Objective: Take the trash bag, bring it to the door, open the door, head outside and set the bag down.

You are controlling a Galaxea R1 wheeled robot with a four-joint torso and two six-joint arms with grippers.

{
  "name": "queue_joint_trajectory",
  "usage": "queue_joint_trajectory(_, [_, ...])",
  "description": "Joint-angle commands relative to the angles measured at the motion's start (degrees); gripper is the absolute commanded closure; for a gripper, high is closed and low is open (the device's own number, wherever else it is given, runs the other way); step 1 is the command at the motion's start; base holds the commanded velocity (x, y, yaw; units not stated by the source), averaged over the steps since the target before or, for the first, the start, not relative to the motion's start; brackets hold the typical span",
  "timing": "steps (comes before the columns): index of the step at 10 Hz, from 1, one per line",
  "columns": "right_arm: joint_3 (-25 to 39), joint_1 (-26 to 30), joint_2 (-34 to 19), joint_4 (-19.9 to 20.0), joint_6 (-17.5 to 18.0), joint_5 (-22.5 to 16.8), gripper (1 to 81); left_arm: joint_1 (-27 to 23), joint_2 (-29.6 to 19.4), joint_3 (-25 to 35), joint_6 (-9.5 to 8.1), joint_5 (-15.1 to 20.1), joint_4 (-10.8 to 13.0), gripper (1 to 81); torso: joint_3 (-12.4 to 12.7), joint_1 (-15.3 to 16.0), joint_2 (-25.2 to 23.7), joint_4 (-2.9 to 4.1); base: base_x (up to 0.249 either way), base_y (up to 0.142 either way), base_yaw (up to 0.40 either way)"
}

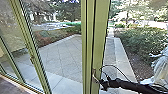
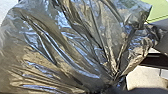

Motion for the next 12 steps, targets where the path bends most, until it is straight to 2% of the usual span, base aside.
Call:
queue_joint_trajectory(1, [-1.9, -0.6, -1.2, -1.8, 2.5, -21.4, 1.0, -0.7, 0.1, 0.5, 0.48, 4.3, 0.0, 81.1, 0.0, 0.0, 0.0, 0.0, 0.0, 0.0, 0.0])
queue_joint_trajectory(2, [-1.9, 0.7, -1.9, -1.7, 2.5, -20.2, 1.0, -0.6, 0.3, 0.5, 0.48, 4.6, -0.1, 81.1, 0.1, 0.0, 0.0, 0.0, 0.0, 0.0, 0.0])
queue_joint_trajectory(4, [-1.9, 3.3, -2.6, -1.4, 2.5, -19.1, 1.0, -0.3, 0.9, 0.5, 0.48, 8.5, 0.0, 81.1, 0.0, 0.0, 0.0, 0.0, 0.0, 0.0, 0.0])
queue_joint_trajectory(6, [-1.9, 4.7, -2.7, -1.3, 2.6, -16.7, 1.0, 0.2, 0.4, 0.5, 0.48, 8.6, -0.1, 81.1, 0.0, 0.0, 0.0, 0.0, 0.0, 0.0, 0.0])
queue_joint_trajectory(9, [-1.7, 7.5, -3.8, -1.0, 2.6, -16.6, 1.0, 0.6, 0.1, 0.5, 0.48, 8.6, -0.1, 81.1, -0.1, 0.1, 0.1, 0.0, 0.0, 0.0, 0.0])
queue_joint_trajectory(12, [2.6, 10.0, -7.3, -1.0, 3.1, -13.4, 1.0, 0.7, -0.1, 0.5, 0.48, 8.6, -0.1, 81.1, -0.2, 0.1, 0.1, 0.0, 0.0, 0.0, 0.0])
